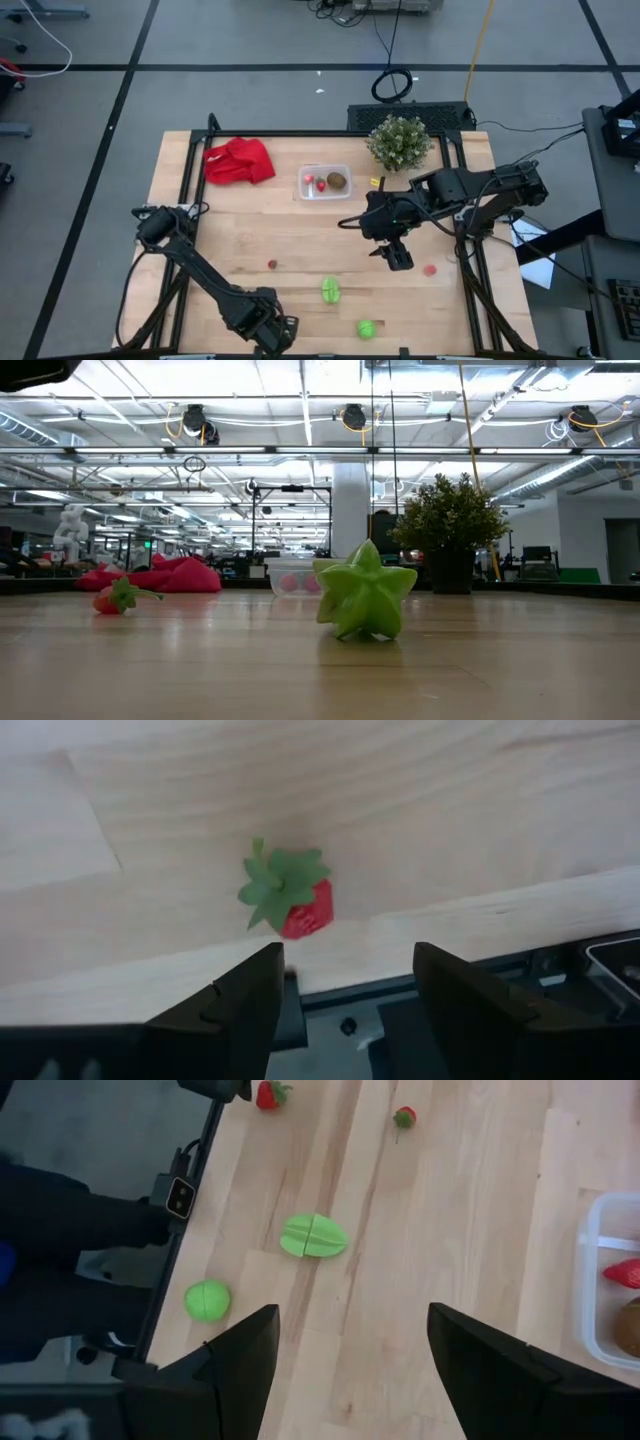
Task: Pick and placing Produce into tupperware
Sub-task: Put the bottom strawberry into the bin
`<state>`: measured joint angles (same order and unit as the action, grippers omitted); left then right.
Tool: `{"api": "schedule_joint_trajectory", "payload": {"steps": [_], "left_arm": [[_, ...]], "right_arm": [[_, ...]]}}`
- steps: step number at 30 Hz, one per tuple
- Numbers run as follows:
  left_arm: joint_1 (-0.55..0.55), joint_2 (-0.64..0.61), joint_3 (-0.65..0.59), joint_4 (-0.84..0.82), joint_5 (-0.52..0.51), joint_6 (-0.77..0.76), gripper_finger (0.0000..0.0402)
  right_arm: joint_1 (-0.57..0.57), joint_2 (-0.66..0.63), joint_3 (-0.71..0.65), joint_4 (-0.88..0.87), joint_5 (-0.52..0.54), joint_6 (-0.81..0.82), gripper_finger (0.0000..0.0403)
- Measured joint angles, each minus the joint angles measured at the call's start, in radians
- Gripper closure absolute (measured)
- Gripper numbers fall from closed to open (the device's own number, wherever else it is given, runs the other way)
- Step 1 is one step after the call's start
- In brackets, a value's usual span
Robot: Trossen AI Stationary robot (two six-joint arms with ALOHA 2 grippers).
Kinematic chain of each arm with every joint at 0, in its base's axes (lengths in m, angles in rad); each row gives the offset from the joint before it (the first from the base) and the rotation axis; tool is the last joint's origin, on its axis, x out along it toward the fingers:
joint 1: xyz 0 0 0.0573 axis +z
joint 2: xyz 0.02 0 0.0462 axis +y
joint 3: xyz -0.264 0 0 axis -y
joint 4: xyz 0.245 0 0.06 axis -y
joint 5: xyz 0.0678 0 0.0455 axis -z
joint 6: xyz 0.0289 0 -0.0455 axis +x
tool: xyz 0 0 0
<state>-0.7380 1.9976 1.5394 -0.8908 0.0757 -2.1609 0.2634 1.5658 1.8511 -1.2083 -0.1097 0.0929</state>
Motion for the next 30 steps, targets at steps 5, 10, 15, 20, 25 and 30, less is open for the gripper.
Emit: {"api": "schedule_joint_trajectory", "payload": {"steps": [5, 10, 15, 20, 25, 30], "left_arm": [[-0.018, 0.0, 0.0, 0.003, -0.003, -0.047, 0.0174], [-0.039, 0.0, 0.0, 0.009, -0.025, -0.093, 0.0174], [-0.038, 0.006, 0.0, 0.011, -0.04, -0.088, 0.0174], [-0.024, 0.03, -0.001, 0.018, -0.023, -0.07, 0.0174], [-0.026, 0.041, 0.0, 0.022, -0.005, -0.069, 0.0174], [-0.026, 0.046, 0.0, 0.024, 0.008, -0.069, 0.0174]], "right_arm": [[0.001, 0.0, 0.0, 0.0, 0.0, 0.0, 0.0156], [0.001, 0.0, 0.0, 0.0, 0.0, -0.007, 0.0156], [0.0, 0.0, 0.0, 0.0, 0.0, -0.007, 0.0156], [0.0, 0.0, 0.0, 0.0, 0.0, -0.007, 0.0156], [0.0, 0.0, 0.0, 0.0, 0.0, -0.008, 0.0156], [0.0, 0.0, 0.0, 0.0, 0.0, -0.008, 0.0156]]}}
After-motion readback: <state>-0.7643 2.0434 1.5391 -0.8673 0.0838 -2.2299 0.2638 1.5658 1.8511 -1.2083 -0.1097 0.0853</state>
